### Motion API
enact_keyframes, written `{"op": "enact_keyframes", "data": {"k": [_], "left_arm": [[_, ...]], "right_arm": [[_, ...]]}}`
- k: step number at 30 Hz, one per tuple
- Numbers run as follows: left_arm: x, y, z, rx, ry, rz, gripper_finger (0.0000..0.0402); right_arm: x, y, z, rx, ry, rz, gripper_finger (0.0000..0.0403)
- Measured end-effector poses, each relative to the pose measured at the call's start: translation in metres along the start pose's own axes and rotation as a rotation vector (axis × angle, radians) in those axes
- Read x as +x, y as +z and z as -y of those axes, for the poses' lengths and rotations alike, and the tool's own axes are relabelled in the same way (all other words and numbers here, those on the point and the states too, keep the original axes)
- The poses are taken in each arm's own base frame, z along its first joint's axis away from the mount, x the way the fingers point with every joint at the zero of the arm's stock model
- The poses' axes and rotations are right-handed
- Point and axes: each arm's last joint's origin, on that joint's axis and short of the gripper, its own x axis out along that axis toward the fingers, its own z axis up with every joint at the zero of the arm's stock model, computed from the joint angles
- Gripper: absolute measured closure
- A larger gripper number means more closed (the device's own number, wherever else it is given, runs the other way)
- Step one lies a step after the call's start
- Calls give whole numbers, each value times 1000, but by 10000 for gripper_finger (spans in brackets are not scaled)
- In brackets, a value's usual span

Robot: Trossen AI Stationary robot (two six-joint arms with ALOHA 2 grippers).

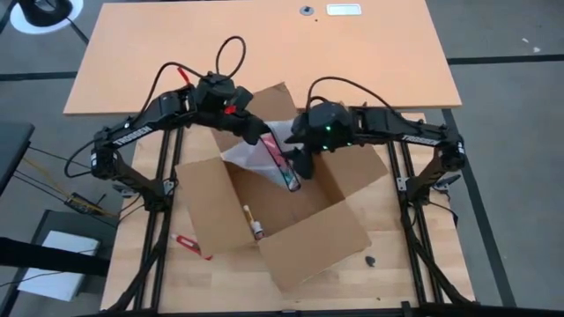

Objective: Unpack boxes
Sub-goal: Put the white pill bottle into the zip bag

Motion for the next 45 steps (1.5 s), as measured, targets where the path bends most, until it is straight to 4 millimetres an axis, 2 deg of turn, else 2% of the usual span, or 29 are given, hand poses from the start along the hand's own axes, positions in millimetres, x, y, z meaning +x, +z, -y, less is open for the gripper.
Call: {"op": "enact_keyframes", "data": {"k": [3,8,14,17,20,24,27,33,37,42,45], "left_arm": [[1,0,0,-1,1,-5,382],[1,0,0,-2,0,-2,382],[2,0,-1,-2,2,-3,382],[2,0,-1,-2,2,-2,382],[2,0,-1,-2,2,-3,382],[2,0,-1,-4,2,-4,382],[2,0,-1,-18,-2,-8,382],[2,0,0,-25,-6,-11,382],[2,0,0,-26,-7,-11,382],[2,0,0,-25,-7,-12,382],[2,0,0,-22,-7,-12,382]], "right_arm": [[-6,-10,-7,-14,-15,-84,196],[-8,-33,-13,-53,-169,-256,203],[9,-62,-24,-42,-245,-326,209],[29,-84,-30,-36,-246,-359,209],[46,-99,-35,14,-229,-305,209],[49,-108,-36,65,-282,-187,213],[60,-119,-35,106,-332,-150,216],[79,-137,-34,203,-312,-66,219],[84,-139,-30,241,-391,36,224],[86,-133,-26,247,-412,100,233],[86,-135,-21,246,-451,83,260]]}}
